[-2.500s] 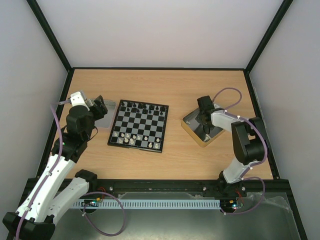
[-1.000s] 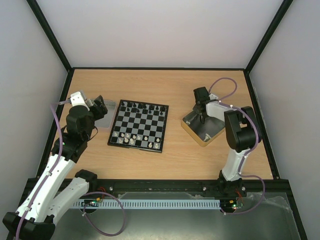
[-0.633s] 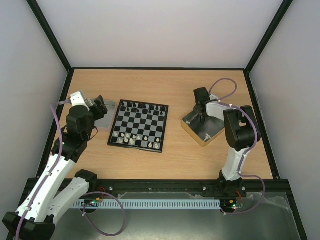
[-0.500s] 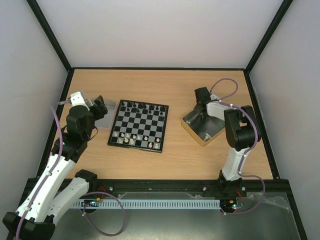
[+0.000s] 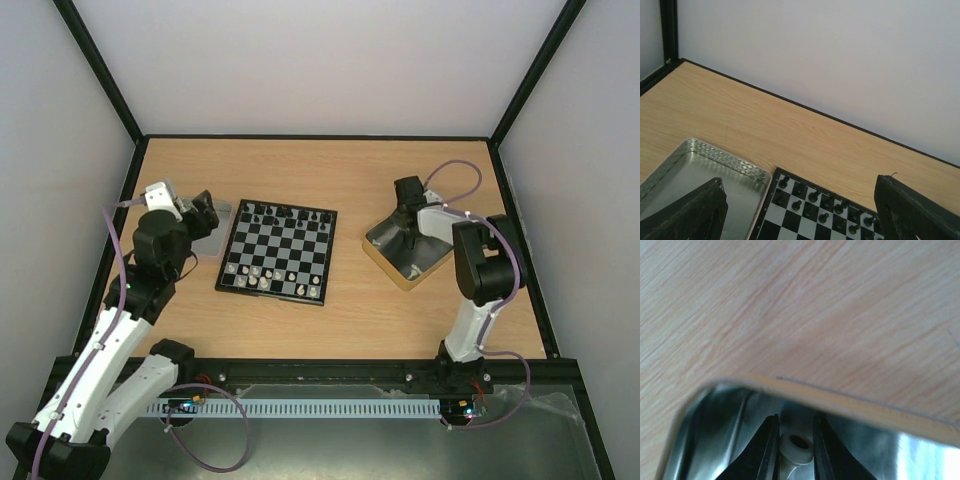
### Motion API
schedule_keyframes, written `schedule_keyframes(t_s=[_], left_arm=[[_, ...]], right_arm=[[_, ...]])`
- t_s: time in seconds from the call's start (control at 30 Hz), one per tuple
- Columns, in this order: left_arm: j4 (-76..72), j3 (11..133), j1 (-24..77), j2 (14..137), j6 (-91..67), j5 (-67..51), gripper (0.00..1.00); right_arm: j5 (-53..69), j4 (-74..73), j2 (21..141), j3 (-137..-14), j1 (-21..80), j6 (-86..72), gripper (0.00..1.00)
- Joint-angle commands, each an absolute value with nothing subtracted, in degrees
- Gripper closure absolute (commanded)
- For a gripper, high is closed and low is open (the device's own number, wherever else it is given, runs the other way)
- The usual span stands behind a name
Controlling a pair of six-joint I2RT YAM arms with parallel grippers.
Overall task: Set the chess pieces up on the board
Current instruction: Pick up the chess piece from the storage box, then place the chess piece on the chessboard.
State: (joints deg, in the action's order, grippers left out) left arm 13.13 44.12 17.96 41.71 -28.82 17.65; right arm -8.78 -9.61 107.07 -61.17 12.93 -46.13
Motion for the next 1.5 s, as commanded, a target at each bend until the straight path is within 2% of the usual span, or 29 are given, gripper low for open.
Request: schedule_keyframes(t_s=[0.0, 0.27, 0.47, 0.67, 0.93, 1.03, 1.33, 1.47], left_arm=[[9.7, 43.1, 17.6, 42.2, -26.5, 12.1, 0.18], [3.4, 41.2, 17.9, 44.6, -25.5, -2.4, 0.17], [1.9, 41.5, 23.0, 50.7, -28.3, -6.2, 0.14], [-2.1, 41.2, 33.6, 58.5, -32.0, -7.2, 0.12], [-9.6, 39.7, 40.4, 66.8, -34.6, -11.6, 0.14], [-9.5, 39.9, 42.6, 69.4, -33.8, -9.7, 0.18], [-10.2, 39.6, 43.5, 71.6, -32.7, -8.1, 0.39], [-10.4, 39.9, 44.0, 72.3, -30.8, -7.9, 0.44]], right_arm=[[-7.2, -9.0, 99.8, -57.4, 12.7, -49.2, 0.86], [11.0, 0.2, 84.4, -46.0, 12.8, -60.1, 0.86], [19.8, 5.5, 76.7, -40.9, 16.1, -69.1, 0.86], [24.0, 15.2, 75.6, -38.2, 25.4, -80.9, 0.86], [23.9, 24.9, 76.9, -36.2, 36.7, -97.4, 0.86], [23.9, 25.6, 77.0, -36.4, 38.2, -99.0, 0.86], [24.3, 25.3, 78.0, -36.4, 40.1, -99.3, 0.86], [24.5, 24.7, 78.8, -37.0, 40.8, -98.9, 0.86]])
